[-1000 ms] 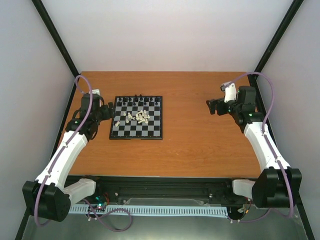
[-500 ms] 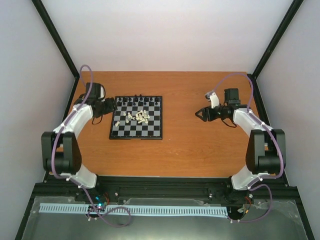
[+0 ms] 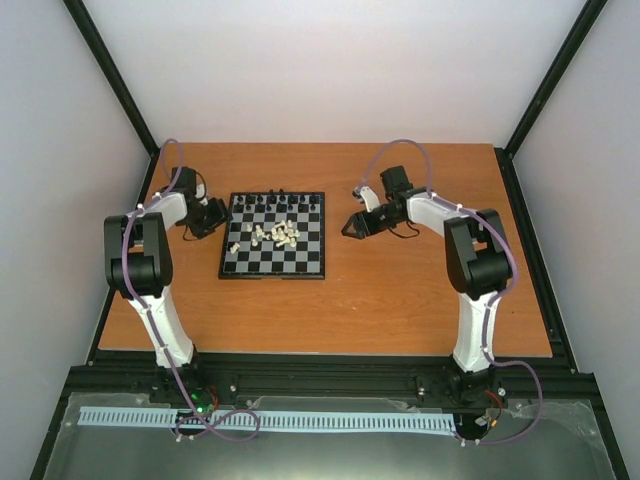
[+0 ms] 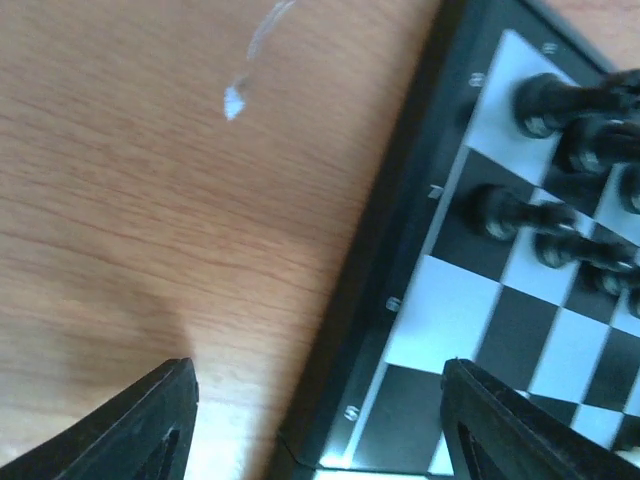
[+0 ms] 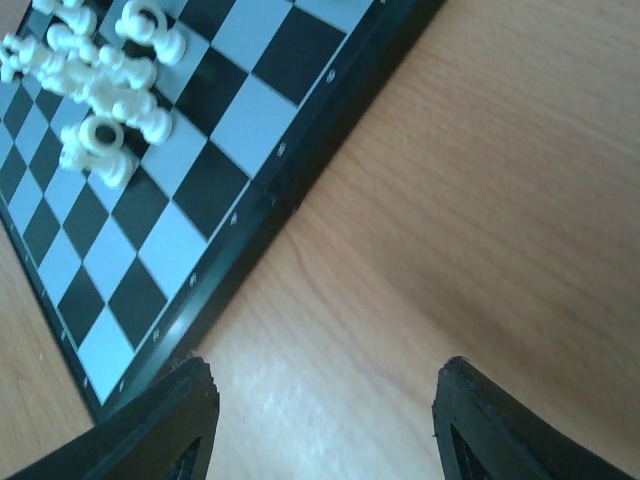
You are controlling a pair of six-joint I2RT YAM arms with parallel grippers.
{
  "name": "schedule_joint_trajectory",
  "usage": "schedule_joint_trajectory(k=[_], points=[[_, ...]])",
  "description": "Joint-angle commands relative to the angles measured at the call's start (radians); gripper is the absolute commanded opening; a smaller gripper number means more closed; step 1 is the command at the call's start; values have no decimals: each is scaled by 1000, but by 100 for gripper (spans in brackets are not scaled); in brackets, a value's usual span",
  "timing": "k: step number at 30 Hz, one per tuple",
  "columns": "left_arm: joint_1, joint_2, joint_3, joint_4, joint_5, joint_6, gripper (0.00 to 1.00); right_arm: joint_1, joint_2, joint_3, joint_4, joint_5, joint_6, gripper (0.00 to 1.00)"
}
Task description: Set up the chess pieces on the board
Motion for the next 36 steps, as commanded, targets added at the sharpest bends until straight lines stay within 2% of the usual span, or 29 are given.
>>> schedule_joint_trajectory(k=[1,9,16,22,30,36], points=[[62,66,38,60,110,-28,68,28,95,121,-32,-40,76,60],[67,138,45,86,197,-49,63,72,213,255,-77,-33,118,57],[29,113,33,49,214,-34,57,75,236,260,-75,-45,122,56],[-59,88,11,-34,164,-25,51,74,234,244,-80,-50,107,56],[-178,39,-13,-65,138,-33,51,70,190,157,-107,-9,14,56],[-263,-18,-101,-16,127,-56,52,47,131,49,-129,7,-57,55]])
